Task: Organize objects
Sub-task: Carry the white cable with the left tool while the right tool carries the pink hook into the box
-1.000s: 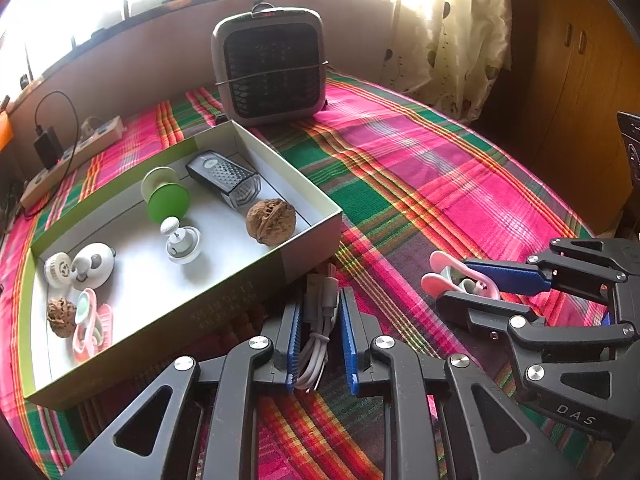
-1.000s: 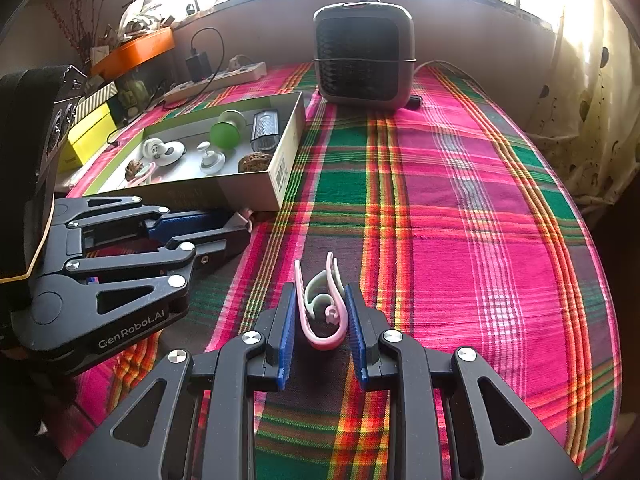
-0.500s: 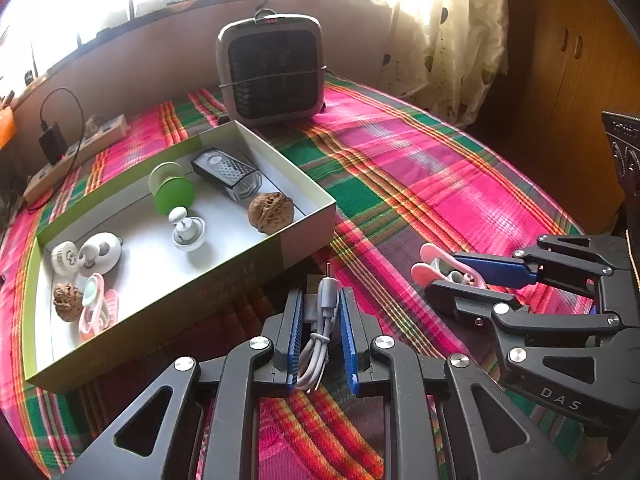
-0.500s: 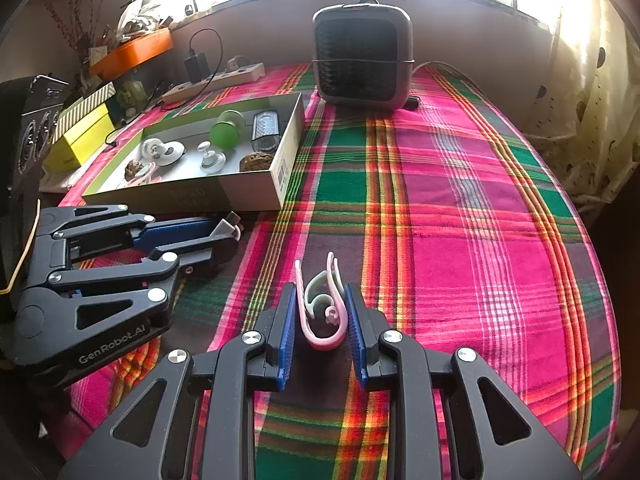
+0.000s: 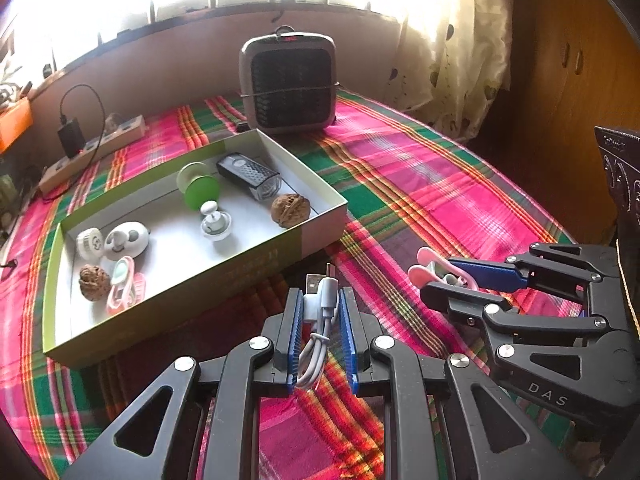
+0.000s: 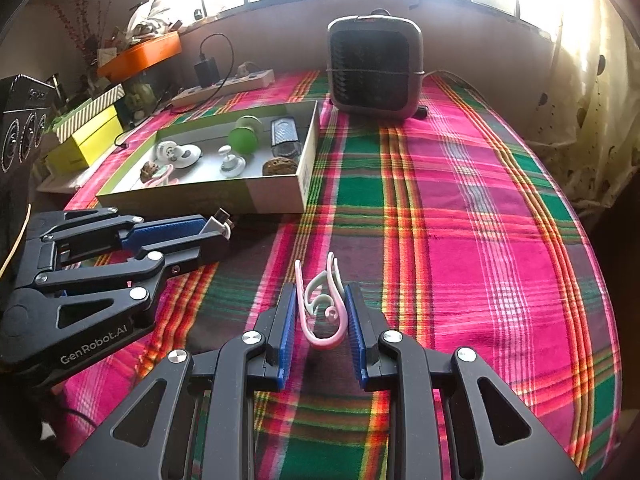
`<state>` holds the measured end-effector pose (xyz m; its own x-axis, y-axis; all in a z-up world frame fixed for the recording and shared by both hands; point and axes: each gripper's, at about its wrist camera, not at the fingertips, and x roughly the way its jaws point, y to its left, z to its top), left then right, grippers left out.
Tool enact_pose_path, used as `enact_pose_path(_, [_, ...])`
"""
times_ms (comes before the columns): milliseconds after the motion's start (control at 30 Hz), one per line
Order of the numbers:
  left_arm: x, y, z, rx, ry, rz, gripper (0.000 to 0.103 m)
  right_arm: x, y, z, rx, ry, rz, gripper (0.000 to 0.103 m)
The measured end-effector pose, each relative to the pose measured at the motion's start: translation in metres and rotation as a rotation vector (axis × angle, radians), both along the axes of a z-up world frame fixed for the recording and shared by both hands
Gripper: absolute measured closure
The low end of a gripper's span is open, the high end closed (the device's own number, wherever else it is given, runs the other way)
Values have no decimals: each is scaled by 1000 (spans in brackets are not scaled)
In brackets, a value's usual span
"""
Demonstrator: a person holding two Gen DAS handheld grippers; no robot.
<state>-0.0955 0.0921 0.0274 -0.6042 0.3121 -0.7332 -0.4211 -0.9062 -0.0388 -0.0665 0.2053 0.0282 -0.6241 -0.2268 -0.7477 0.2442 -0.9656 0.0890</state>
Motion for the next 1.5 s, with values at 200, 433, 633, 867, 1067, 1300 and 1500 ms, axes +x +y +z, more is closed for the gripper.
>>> enact_pose_path(200, [8, -9, 5, 9, 14, 23, 87, 4, -7, 5, 3, 13, 10, 78])
enact_pose_path(433, [15, -22, 13, 23, 34, 46, 87, 6, -18, 11, 3, 32, 26, 78])
enact_pose_path(633, [17, -34, 19, 32, 48, 72, 87, 7, -27, 17, 2, 46, 41, 78])
enact_pose_path(867, [17, -46, 23, 38, 56, 95, 87, 6, -37, 21, 2, 57, 59, 78])
enact_pose_path(1067, [17, -56, 26, 43, 63, 118, 87, 3, -46, 25, 1, 66, 70, 78])
enact_pose_path(1300, [14, -70, 30, 50, 73, 151, 87, -2, -57, 30, -4, 78, 89, 78])
enact_pose_path(1500, [11, -82, 30, 53, 72, 174, 87, -9, -67, 31, -5, 80, 105, 78])
